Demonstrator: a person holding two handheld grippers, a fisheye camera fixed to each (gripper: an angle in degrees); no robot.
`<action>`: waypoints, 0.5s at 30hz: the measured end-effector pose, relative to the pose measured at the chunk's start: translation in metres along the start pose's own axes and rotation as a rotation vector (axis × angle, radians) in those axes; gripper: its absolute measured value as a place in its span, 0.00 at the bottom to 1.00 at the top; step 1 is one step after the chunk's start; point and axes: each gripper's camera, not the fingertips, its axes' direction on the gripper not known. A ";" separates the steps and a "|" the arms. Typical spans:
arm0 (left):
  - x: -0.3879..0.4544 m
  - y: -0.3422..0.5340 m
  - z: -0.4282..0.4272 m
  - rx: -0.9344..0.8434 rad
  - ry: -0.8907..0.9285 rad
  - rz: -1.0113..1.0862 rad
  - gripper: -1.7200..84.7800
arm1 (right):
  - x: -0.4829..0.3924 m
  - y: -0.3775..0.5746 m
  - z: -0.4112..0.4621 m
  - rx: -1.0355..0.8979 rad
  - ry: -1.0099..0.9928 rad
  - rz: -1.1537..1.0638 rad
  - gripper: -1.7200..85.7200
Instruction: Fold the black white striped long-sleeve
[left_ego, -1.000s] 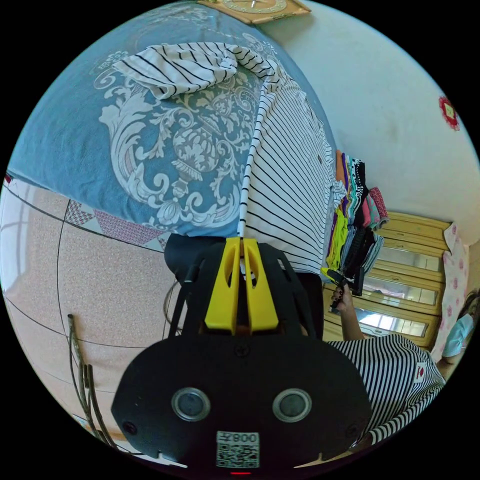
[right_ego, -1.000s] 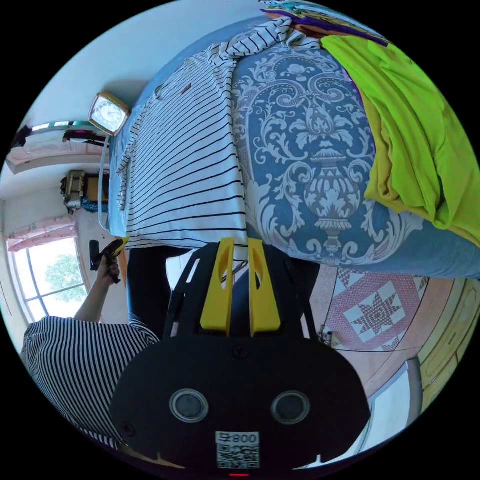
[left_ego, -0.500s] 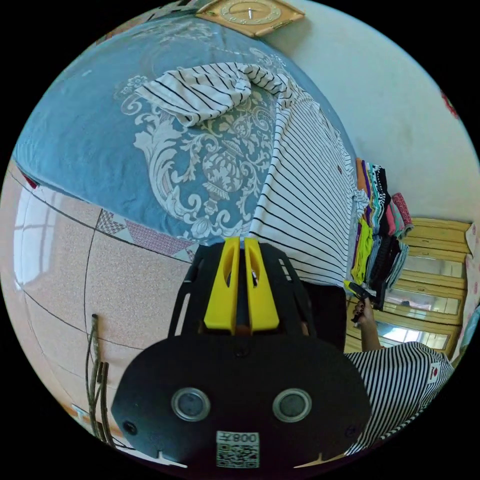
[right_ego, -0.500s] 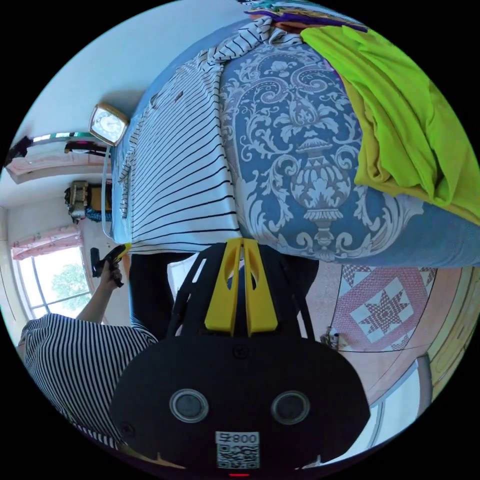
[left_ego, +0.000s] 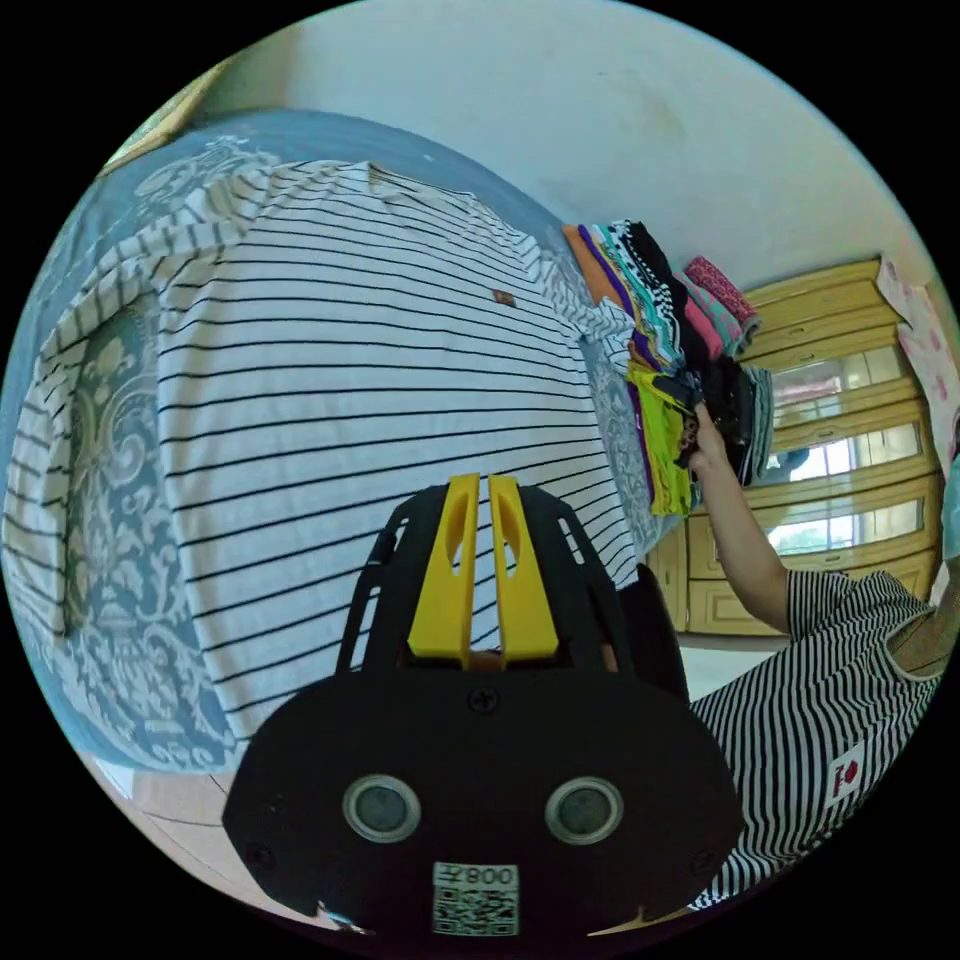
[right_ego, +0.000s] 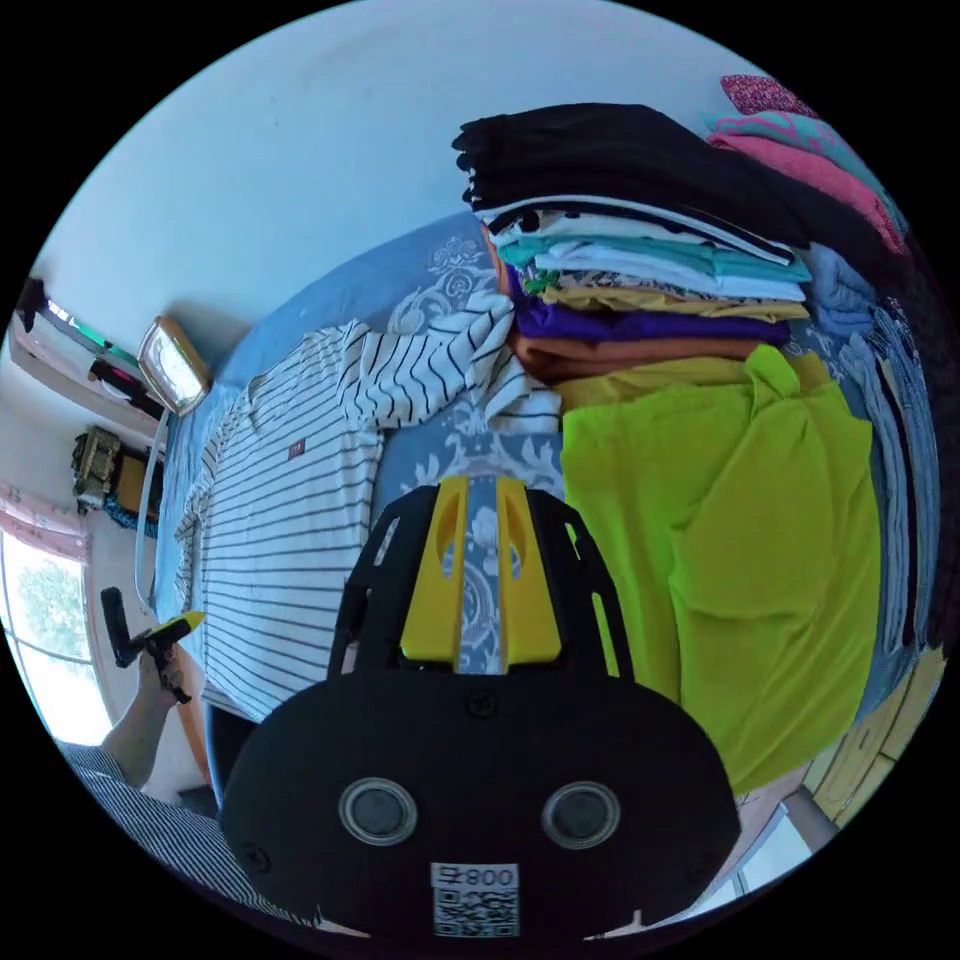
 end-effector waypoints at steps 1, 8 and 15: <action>0.013 -0.017 0.011 -0.011 0.034 0.033 0.04 | 0.001 -0.016 0.002 0.025 -0.008 0.017 0.09; 0.054 -0.082 0.063 -0.070 0.176 0.098 0.03 | 0.011 -0.059 0.022 0.031 0.015 0.108 0.08; 0.070 -0.112 0.077 -0.088 0.221 0.104 0.03 | 0.000 -0.070 0.013 0.027 -0.111 0.112 0.03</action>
